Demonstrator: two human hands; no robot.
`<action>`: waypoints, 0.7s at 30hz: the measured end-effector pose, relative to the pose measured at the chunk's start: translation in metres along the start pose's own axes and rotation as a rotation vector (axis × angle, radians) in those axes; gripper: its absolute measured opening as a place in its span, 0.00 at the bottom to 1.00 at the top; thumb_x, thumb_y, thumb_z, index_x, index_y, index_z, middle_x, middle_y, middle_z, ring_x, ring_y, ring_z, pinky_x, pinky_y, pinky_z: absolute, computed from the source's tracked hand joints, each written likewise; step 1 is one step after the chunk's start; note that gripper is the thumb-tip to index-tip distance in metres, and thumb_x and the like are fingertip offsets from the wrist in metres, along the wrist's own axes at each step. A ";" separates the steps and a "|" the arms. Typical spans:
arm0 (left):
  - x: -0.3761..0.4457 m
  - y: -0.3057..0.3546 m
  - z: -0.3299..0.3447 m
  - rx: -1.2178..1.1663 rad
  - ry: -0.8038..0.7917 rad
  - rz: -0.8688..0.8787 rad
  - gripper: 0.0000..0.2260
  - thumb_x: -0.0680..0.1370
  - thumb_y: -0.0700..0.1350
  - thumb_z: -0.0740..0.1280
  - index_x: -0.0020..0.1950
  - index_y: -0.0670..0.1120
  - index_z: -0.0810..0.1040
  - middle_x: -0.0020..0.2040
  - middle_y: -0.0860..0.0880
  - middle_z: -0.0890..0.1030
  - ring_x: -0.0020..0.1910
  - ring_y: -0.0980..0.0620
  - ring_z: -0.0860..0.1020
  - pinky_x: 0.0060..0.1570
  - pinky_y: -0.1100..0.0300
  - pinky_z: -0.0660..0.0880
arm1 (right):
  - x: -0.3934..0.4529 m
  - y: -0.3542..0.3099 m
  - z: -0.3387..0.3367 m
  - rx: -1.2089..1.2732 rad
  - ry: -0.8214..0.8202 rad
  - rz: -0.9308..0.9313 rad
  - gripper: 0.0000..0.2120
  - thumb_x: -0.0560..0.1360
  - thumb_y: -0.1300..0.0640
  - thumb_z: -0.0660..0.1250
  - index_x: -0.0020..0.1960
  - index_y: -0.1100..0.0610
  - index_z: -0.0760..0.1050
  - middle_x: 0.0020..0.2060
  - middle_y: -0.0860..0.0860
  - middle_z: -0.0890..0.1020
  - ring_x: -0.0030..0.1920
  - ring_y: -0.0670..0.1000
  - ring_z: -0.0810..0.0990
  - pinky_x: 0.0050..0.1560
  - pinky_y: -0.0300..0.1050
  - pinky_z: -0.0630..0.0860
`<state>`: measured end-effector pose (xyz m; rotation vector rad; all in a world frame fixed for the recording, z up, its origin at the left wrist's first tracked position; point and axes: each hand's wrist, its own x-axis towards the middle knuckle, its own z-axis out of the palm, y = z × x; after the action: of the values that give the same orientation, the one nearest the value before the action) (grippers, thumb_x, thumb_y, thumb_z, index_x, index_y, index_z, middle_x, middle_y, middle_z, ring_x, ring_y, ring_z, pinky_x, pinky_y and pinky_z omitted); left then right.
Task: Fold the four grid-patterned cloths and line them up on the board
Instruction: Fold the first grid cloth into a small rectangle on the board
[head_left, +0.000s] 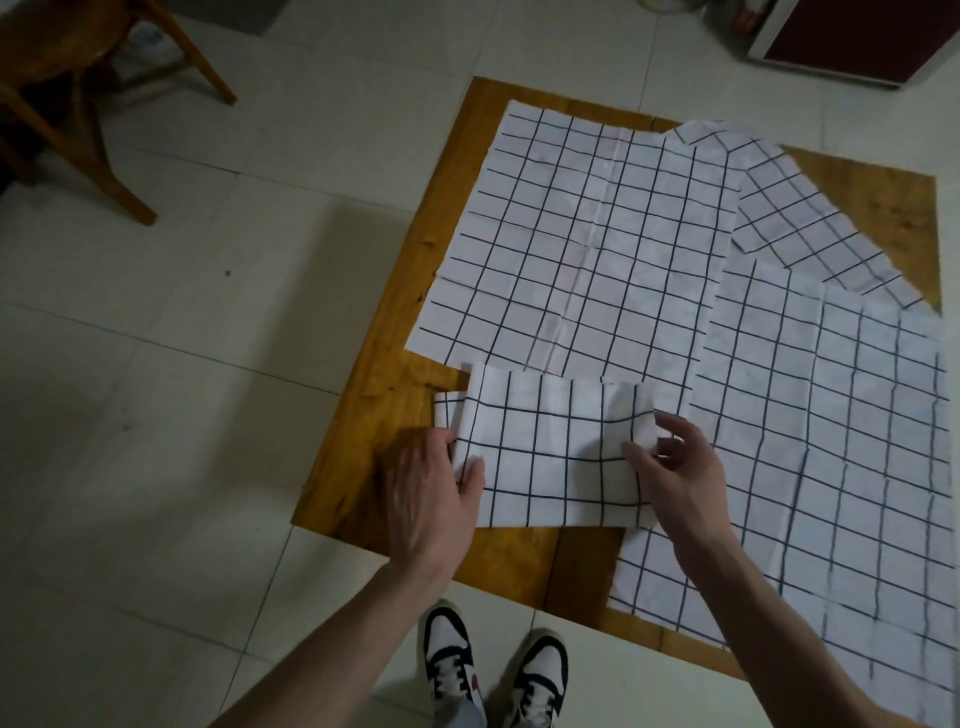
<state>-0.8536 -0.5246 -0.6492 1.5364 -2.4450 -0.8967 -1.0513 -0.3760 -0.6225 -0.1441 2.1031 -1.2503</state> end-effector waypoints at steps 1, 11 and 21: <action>0.001 0.001 0.000 -0.031 -0.003 -0.023 0.14 0.81 0.54 0.69 0.62 0.51 0.72 0.50 0.53 0.77 0.50 0.53 0.76 0.52 0.56 0.77 | 0.001 -0.003 0.001 -0.008 -0.037 -0.013 0.16 0.80 0.57 0.71 0.66 0.52 0.73 0.50 0.55 0.81 0.49 0.52 0.83 0.38 0.39 0.81; -0.005 -0.002 -0.009 -0.289 0.006 -0.082 0.03 0.83 0.45 0.67 0.53 0.51 0.74 0.45 0.54 0.77 0.43 0.56 0.76 0.40 0.63 0.75 | 0.003 -0.007 0.004 -0.054 -0.067 -0.116 0.10 0.81 0.53 0.69 0.43 0.57 0.76 0.35 0.53 0.79 0.35 0.49 0.78 0.33 0.40 0.76; -0.038 -0.022 -0.019 -0.547 0.087 -0.165 0.05 0.84 0.45 0.66 0.49 0.51 0.78 0.39 0.56 0.78 0.37 0.58 0.75 0.37 0.65 0.73 | -0.001 -0.006 0.008 -0.227 -0.057 -0.166 0.12 0.80 0.49 0.69 0.45 0.57 0.78 0.38 0.56 0.81 0.39 0.54 0.80 0.38 0.50 0.78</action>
<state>-0.8108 -0.5065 -0.6378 1.5308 -1.8130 -1.3516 -1.0470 -0.3844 -0.6199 -0.4582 2.2142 -1.0828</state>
